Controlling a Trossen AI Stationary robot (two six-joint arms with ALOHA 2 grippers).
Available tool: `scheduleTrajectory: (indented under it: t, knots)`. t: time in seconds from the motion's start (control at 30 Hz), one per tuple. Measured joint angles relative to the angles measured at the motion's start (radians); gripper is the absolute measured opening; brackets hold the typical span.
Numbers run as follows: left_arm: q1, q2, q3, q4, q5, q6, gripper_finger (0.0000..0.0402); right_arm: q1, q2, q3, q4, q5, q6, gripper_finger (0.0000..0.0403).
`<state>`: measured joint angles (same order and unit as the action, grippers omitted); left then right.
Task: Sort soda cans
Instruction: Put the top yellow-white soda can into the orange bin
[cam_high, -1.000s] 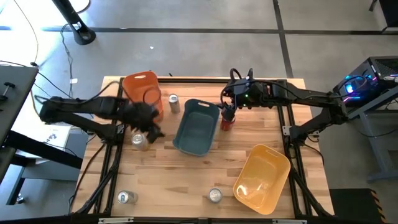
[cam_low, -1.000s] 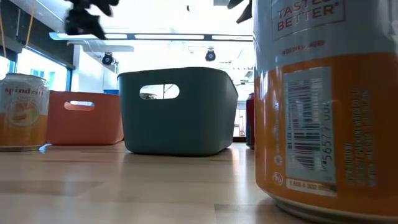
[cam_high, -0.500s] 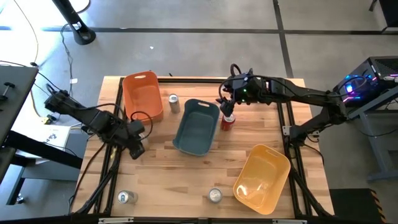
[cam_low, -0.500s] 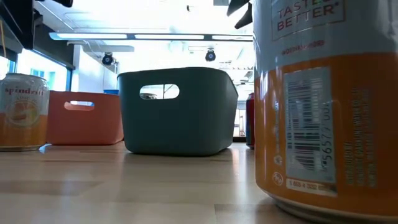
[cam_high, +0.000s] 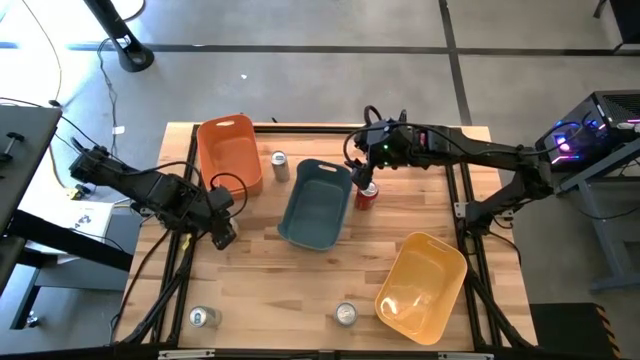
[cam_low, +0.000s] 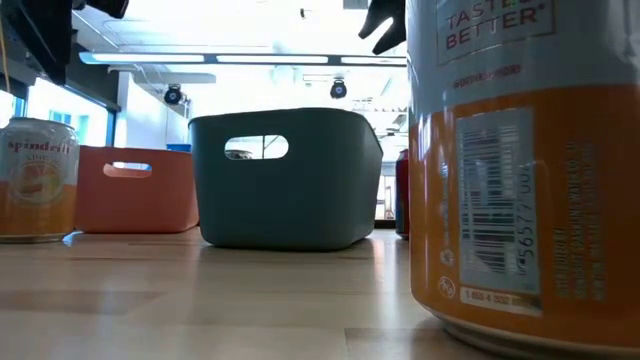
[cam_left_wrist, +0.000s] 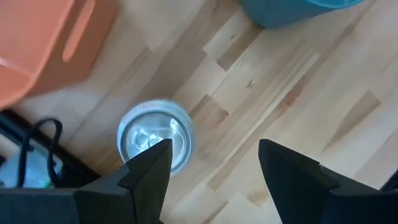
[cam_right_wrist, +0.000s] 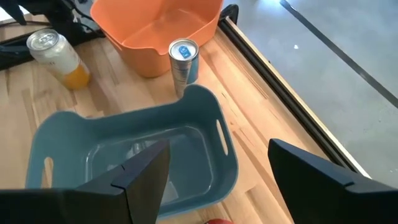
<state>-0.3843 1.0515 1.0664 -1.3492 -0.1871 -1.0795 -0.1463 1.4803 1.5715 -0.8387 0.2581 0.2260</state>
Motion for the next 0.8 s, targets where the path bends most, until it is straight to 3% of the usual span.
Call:
scheduleTrajectory:
  t: [0.2, 0.5, 0.63, 0.8]
  knots:
    - [0.026, 0.006, 0.000, 0.010, 0.002, 0.075, 0.0251, 0.000, 0.000, 0.000, 0.000, 0.000, 0.000, 0.0268]
    - [0.064, 0.050, -0.001, -0.092, -0.021, 0.096, 0.0371, 0.000, 0.000, 0.000, 0.000, 0.000, 0.000, 0.0268]
    - [0.059, 0.050, -0.001, -0.091, 0.037, 0.071, 0.0380, 0.000, 0.000, 0.000, 0.000, 0.000, 0.000, 0.0268]
    - [0.036, 0.061, -0.009, -0.114, -0.007, 0.011, 0.0381, 0.000, 0.000, 0.000, 0.000, 0.000, 0.000, 0.0268]
